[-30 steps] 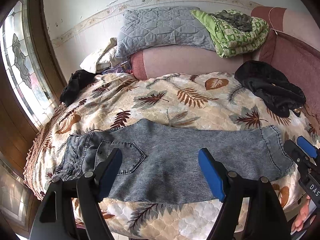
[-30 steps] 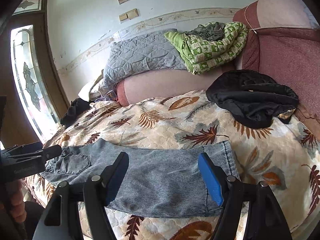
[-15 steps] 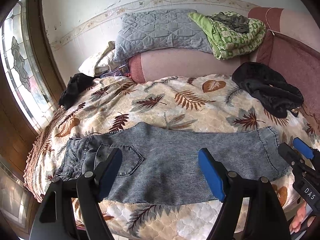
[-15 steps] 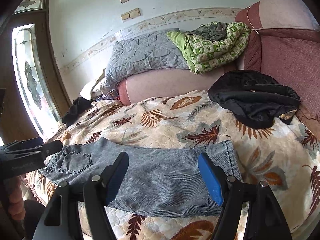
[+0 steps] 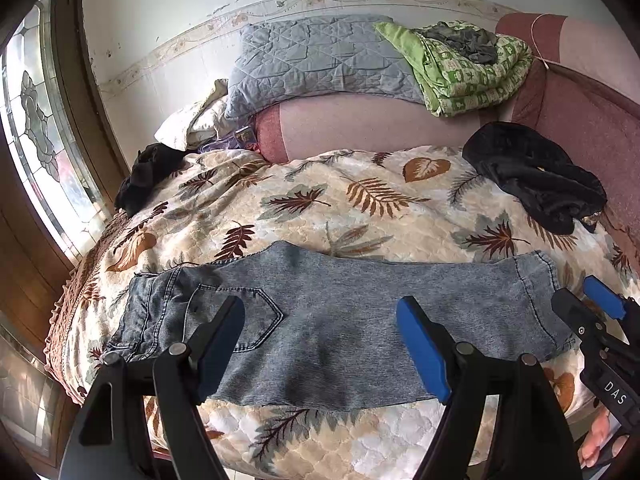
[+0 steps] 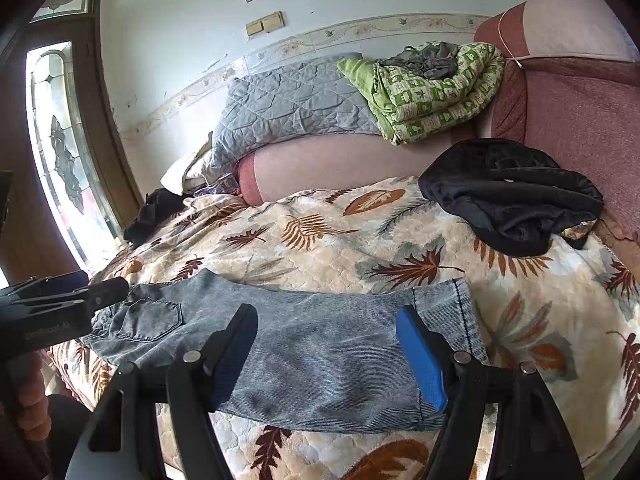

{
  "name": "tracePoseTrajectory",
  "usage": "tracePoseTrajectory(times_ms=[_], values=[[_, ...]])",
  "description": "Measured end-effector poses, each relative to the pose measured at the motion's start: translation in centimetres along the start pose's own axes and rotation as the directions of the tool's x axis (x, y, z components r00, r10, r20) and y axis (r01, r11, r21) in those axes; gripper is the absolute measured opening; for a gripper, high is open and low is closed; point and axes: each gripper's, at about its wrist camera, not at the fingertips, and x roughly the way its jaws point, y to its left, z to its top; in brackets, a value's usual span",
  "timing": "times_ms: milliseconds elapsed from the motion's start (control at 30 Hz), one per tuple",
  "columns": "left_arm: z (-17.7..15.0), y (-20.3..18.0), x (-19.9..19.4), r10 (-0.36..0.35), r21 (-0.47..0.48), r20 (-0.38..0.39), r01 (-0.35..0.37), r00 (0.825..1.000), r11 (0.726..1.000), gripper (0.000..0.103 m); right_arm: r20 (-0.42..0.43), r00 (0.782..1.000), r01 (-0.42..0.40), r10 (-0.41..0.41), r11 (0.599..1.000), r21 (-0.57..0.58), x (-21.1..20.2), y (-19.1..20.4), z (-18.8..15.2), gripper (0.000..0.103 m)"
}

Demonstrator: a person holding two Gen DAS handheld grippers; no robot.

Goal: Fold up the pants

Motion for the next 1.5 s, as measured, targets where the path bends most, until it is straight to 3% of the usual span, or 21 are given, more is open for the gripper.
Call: tracePoseTrajectory(times_ms=[533, 1033, 1300, 1333, 1400, 1500], values=[[-0.2, -0.4, 0.6, -0.008, 0.005, -0.01, 0.008, 1.0, 1.0, 0.079, -0.019, 1.0, -0.002, 0.002, 1.0, -0.015, 0.5, 0.1, -0.2, 0.075], [-0.1, -3.5, 1.8, -0.059, 0.038, -0.025, 0.06, 0.998, 0.997, 0.079, -0.05, 0.998, 0.036, -0.035, 0.999, 0.03, 0.0, -3.8, -1.2, 0.075], [-1.6, -5.0, 6.0, -0.041, 0.069, -0.121, 0.05, 0.992, 0.996, 0.079, -0.183, 0.983, 0.003, 0.016, 0.994, 0.106, 2.4, -6.1, -2.2, 0.074], [-2.0, -5.1, 6.8, -0.028, 0.076, -0.135, 0.039, 0.99, 0.996, 0.079, -0.203, 0.979, -0.003, 0.027, 0.993, 0.118, 2.9, -6.3, -2.3, 0.072], [-2.7, -5.2, 8.3, -0.017, 0.089, -0.169, 0.033, 0.985, 0.996, 0.079, -0.235, 0.971, -0.022, 0.053, 0.991, 0.133, 3.7, -6.4, -2.7, 0.055], [-3.7, -5.3, 10.6, -0.004, 0.099, -0.231, 0.027, 0.973, 0.995, 0.079, -0.259, 0.965, 0.004, 0.031, 0.991, 0.131, 4.8, -6.4, -2.9, 0.051]])
